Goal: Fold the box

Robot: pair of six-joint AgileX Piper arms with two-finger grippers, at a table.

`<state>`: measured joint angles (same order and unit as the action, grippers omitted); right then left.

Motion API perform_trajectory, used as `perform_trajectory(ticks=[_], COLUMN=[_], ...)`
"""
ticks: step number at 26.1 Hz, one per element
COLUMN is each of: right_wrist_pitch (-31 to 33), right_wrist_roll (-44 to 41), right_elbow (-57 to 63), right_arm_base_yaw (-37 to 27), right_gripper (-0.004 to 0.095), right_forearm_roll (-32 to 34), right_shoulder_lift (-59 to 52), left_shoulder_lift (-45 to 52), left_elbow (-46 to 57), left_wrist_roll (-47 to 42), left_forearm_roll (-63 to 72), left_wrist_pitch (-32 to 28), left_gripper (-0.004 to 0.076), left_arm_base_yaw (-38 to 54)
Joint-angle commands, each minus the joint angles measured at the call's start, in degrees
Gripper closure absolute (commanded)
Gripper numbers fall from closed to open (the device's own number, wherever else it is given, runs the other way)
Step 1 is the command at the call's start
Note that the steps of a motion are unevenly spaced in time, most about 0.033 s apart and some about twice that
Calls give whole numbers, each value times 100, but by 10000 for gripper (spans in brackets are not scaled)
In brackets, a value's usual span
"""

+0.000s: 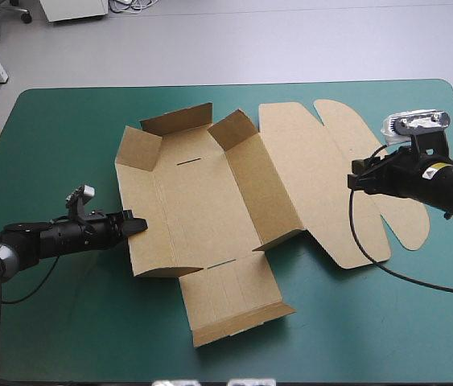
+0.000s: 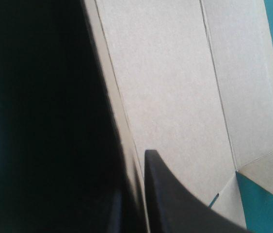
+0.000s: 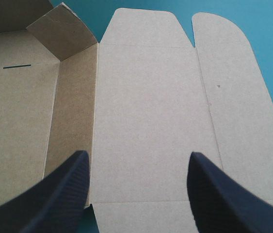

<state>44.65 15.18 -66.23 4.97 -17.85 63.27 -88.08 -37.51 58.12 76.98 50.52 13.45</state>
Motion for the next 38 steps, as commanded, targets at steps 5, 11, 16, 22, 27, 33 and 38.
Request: perform_trajectory(ticks=[5, 11, 16, 22, 27, 33, 38], right_wrist_pitch=[-454, -454, -454, -454, -454, -397, -249], right_wrist_roll=[54, 54, 54, 54, 54, 54, 54], right_elbow=[-194, -194, -194, -194, -194, -194, -194], right_arm_base_yaw=[-31, -31, -31, -31, -31, -31, -31], right_gripper=[345, 345, 347, 374, 377, 395, 396], right_forearm_roll=[-126, -126, -147, -147, -147, -192, -192], right_shoulder_lift=[-97, -97, -97, -97, -97, -97, -97], left_shoulder_lift=[154, 90, -307, -706, -886, -1346, -1826], left_elbow=[-137, -723, -1580, -2713, -3707, -4945, -5956], left_wrist_roll=[89, 335, 136, -75, -251, -357, -168], left_forearm_roll=[-83, -654, -1497, -1942, -2860, -3937, -4582], left_wrist_pitch=[371, 406, 1295, 1691, 1705, 2024, 2310], left_gripper=[675, 734, 734, 734, 734, 734, 734], left_arm_base_yaw=[-42, -42, -42, -76, -362, -828, -1143])
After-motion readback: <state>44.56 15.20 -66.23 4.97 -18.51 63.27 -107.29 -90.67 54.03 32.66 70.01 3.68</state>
